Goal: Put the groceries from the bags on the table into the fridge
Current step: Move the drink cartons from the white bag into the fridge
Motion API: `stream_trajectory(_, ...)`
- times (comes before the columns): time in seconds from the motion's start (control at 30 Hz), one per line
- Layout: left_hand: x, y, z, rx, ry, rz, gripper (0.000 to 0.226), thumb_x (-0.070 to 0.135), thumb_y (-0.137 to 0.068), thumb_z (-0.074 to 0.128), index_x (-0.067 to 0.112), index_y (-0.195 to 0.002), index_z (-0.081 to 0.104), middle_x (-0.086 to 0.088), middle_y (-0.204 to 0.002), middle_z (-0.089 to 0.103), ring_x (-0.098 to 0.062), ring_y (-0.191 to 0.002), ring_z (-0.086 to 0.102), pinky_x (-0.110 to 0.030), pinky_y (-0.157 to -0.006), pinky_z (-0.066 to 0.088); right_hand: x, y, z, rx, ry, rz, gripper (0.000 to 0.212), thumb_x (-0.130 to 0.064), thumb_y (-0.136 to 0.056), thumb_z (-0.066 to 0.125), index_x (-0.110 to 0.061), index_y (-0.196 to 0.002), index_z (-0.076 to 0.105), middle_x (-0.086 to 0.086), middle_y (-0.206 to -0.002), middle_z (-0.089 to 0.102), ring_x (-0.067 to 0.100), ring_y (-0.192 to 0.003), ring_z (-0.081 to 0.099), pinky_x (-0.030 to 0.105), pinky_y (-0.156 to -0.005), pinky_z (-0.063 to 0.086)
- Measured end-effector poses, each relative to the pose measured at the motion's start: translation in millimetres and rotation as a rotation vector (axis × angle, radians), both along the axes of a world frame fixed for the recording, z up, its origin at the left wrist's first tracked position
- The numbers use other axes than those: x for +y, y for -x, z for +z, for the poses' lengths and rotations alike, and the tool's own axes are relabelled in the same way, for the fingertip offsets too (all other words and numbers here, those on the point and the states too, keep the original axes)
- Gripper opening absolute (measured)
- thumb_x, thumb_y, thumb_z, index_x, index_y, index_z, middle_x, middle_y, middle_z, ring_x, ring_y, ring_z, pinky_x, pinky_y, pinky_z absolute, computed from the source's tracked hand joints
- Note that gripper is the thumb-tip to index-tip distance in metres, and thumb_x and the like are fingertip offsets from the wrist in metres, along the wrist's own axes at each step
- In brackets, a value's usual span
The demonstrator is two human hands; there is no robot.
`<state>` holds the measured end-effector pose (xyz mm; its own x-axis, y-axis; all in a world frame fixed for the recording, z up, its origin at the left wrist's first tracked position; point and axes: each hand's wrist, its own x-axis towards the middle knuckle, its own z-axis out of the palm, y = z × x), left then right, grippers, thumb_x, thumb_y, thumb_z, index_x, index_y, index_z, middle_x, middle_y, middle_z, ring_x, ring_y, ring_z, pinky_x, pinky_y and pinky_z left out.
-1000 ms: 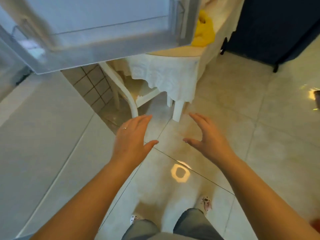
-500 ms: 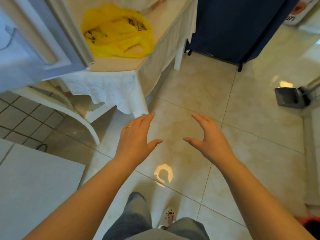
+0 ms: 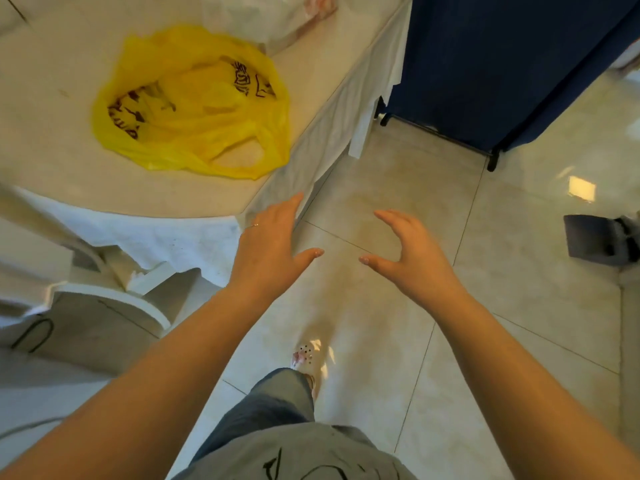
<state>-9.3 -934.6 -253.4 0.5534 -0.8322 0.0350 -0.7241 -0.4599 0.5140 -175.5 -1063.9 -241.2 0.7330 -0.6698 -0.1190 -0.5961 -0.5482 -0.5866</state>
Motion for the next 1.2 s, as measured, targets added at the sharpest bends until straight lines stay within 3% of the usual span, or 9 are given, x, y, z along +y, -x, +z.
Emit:
stream_trajectory(0.33, -172.9, -100.0, 14.5, -0.034, 0.059, 0.059, 0.090, 0.041, -0.076, 0.073, 0.017, -0.147, 0.024, -0.006, -0.143, 0.041, -0.024, -0.131, 0.036, -0.040, -0.106, 0.033, -174.1, -113.3, 22.2, -0.072, 0.007, 0.068, 0.073, -0.036, -0.080, 0.070, -0.028, -0.142, 0.033, -0.004, -0.150, 0.029, 0.009, -0.137, 0.025, 0.018, -0.103, 0.019)
stream_trajectory(0.67, -336.9, -159.6, 12.8, -0.040, 0.046, 0.367, 0.091, 0.041, -0.076, 0.073, 0.022, -0.148, 0.021, -0.003, -0.147, 0.034, -0.019, -0.135, 0.028, -0.033, -0.108, 0.027, -378.3, -218.4, 24.8, -0.153, -0.109, 0.300, 0.071, -0.032, -0.082, 0.069, -0.031, -0.142, 0.030, -0.010, -0.145, 0.033, 0.005, -0.134, 0.027, 0.008, -0.095, 0.019)
stream_trajectory(0.77, -377.9, -174.3, 20.7, -0.033, 0.039, 0.470, 0.090, 0.043, -0.077, 0.071, 0.025, -0.148, 0.019, -0.001, -0.148, 0.032, -0.018, -0.135, 0.028, -0.033, -0.107, 0.028, -432.7, -252.7, 31.3, -0.164, -0.154, 0.380, 0.071, -0.033, -0.081, 0.069, -0.035, -0.142, 0.031, -0.009, -0.146, 0.031, 0.005, -0.133, 0.031, 0.016, -0.097, 0.027)
stream_trajectory(0.93, -427.7, -214.1, 26.5, -0.055, 0.038, 0.579, 0.088, 0.045, -0.076, 0.071, 0.019, -0.147, 0.024, -0.005, -0.146, 0.036, -0.022, -0.133, 0.032, -0.034, -0.107, 0.030, -494.8, -318.3, 34.5, -0.183, -0.148, 0.516, 0.075, -0.032, -0.081, 0.070, -0.029, -0.143, 0.029, -0.008, -0.144, 0.032, 0.005, -0.132, 0.031, 0.018, -0.100, 0.028)
stream_trajectory(1.07, -460.2, -259.5, 32.3, -0.078, 0.087, 0.629, 0.088, 0.047, -0.077, 0.069, 0.022, -0.147, 0.022, -0.005, -0.146, 0.036, -0.022, -0.133, 0.033, -0.033, -0.107, 0.030, -528.6, -379.7, 37.2, -0.218, -0.091, 0.593, 0.075, -0.028, -0.079, 0.073, -0.023, -0.142, 0.034, -0.006, -0.141, 0.037, 0.007, -0.131, 0.034, 0.013, -0.097, 0.027)
stream_trajectory(1.2, -486.9, -319.1, 35.9, -0.021, 0.180, 0.700, 0.086, 0.045, -0.076, 0.070, 0.025, -0.146, 0.025, -0.003, -0.146, 0.035, -0.021, -0.133, 0.032, -0.032, -0.108, 0.027, -549.1, -440.2, 37.7, -0.247, -0.044, 0.644, 0.072, -0.027, -0.077, 0.075, -0.023, -0.139, 0.038, -0.015, -0.124, 0.039, -0.002, -0.116, 0.038, 0.002, -0.085, 0.028)
